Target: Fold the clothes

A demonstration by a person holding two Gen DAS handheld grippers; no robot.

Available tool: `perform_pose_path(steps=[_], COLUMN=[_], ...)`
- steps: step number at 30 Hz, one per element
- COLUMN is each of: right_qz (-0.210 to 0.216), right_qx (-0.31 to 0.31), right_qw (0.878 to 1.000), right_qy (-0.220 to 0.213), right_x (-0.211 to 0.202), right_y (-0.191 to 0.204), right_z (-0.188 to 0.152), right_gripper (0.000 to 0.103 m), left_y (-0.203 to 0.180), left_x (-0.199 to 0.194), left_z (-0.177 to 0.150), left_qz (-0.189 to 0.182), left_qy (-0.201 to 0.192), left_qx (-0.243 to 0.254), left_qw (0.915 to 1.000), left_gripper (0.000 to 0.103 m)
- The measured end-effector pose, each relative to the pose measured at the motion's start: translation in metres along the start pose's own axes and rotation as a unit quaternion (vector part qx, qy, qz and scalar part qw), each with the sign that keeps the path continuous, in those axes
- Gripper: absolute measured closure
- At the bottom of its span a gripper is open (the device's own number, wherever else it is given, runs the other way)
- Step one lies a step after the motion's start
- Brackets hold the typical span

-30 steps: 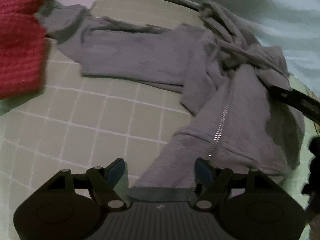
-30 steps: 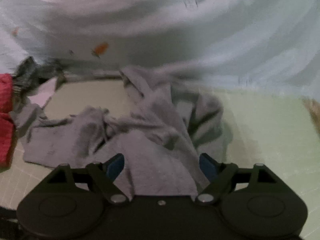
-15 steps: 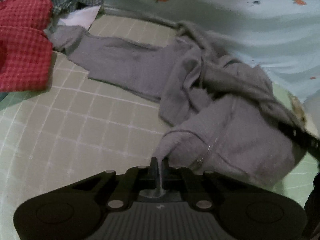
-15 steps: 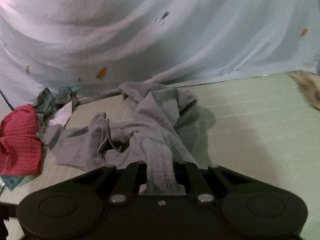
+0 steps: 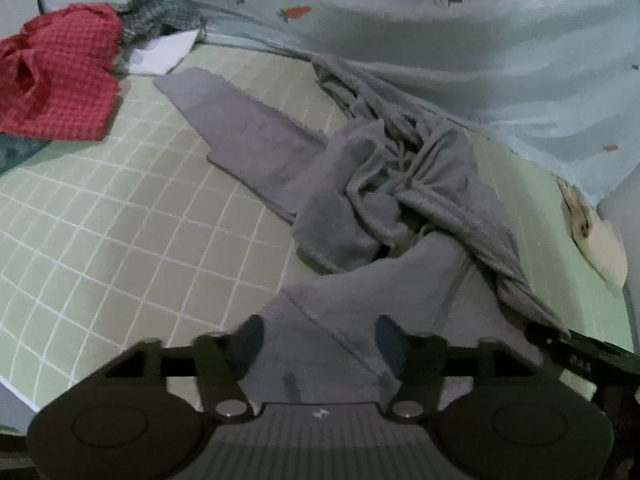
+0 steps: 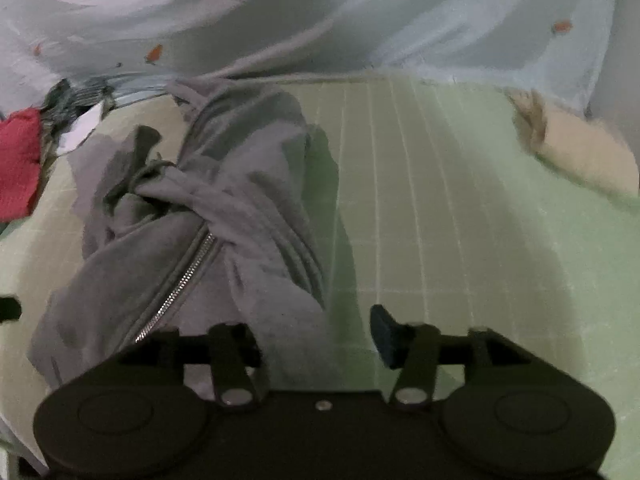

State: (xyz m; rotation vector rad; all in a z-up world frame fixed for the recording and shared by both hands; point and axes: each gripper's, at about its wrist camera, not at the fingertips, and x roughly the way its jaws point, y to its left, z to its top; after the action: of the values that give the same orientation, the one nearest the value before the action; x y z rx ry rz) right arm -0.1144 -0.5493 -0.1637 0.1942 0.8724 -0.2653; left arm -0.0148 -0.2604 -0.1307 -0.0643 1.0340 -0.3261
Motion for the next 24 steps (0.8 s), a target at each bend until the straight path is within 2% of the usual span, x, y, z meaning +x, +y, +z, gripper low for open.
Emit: perform_pose_path(steps=[1,2,3,5,7,12,14,22,24], right_qz=[-0.001,-0.004,-0.006,-0.005,-0.004,0.006,0.001,-0.026,-0.040], right_qx=[-0.007,-0.016,-0.026,-0.048,-0.054,-0.050,-0.046,-0.045,-0.045], right_qw=[1.000,1.000,0.999,0.997,0.996,0.995,0.996,0.996,0.997], right_qy=[-0.009,-0.019,-0.030,-0.054,-0.067,-0.085,-0.078,-0.076,-0.057], right_x=[-0.004,-0.007,-0.010,-0.013,-0.013,-0.005,0.006,0.047,0.062], right_y=[0.002,0.004,0.006,0.010,0.017,0.038,0.048,0.074,0.076], right_z=[0.001,0.002,0.003,0.009,0.019,0.046,0.058,0.092,0.100], right_gripper=[0.035,0.021,0.015,0.013,0.007,0.006,0.006,0.004,0.004], left_y=[-0.002,-0.004,-0.006,-0.010,-0.012,-0.012,-0.011,-0.013,-0.013], left_x=[0.001,0.002,0.002,0.004,0.006,0.010,0.018,0.096,0.121], left_z=[0.004,0.008,0.012,0.021,0.030,0.062,0.079,0.137,0.147], left_qz=[0.002,0.005,0.007,0.011,0.015,0.012,0.004,-0.063,-0.075], left_qy=[-0.002,-0.004,-0.006,-0.009,-0.009,-0.012,-0.013,0.015,0.029], left_qx=[-0.002,-0.004,-0.007,-0.006,-0.003,0.022,0.032,0.069,0.062], left_qw=[1.0000,1.0000,0.9999,0.9999,0.9999,0.9996,0.9994,0.9955,0.9948], left_gripper=[0.037,0.037,0.037,0.037,0.037,0.037,0.034,0.033,0.033])
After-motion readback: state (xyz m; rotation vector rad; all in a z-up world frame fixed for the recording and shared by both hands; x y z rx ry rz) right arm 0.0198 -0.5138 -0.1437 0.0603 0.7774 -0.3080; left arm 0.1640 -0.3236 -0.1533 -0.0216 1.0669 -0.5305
